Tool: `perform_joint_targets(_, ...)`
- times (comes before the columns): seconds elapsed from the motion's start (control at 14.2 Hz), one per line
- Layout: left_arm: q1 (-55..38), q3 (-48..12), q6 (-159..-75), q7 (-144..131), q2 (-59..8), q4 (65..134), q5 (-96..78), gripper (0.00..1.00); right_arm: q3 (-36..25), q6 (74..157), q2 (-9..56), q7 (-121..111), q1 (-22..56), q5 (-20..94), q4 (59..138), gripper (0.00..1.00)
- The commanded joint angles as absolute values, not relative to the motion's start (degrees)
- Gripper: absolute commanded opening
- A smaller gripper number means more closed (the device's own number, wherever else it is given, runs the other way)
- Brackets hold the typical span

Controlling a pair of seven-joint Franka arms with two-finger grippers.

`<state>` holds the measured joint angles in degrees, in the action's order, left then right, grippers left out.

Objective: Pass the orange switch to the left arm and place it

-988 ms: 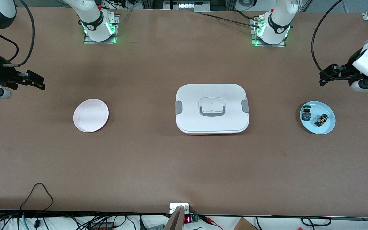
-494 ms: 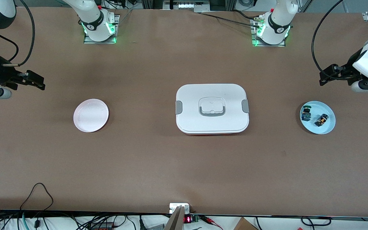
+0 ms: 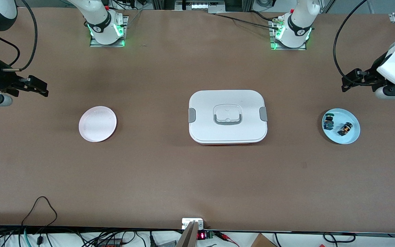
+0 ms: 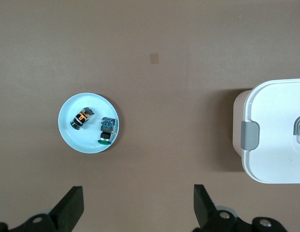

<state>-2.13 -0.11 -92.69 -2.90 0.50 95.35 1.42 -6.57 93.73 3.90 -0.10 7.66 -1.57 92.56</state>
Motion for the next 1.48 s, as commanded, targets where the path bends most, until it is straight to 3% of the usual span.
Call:
perform_joint_targets(0.0, -2.37, 0.26, -92.72, -2.46, 0.97, 95.71, 0.79, 1.00, -6.77, 92.72, 3.16, -0.62, 7.91, -0.79, 92.29, 1.00)
perform_joint_targets(1.41, -2.29, 0.53, -92.64, -2.46, 0.09, 94.75, 0.79, 1.00, -6.77, 92.72, 3.08, -0.79, 7.91, -0.79, 92.29, 1.00)
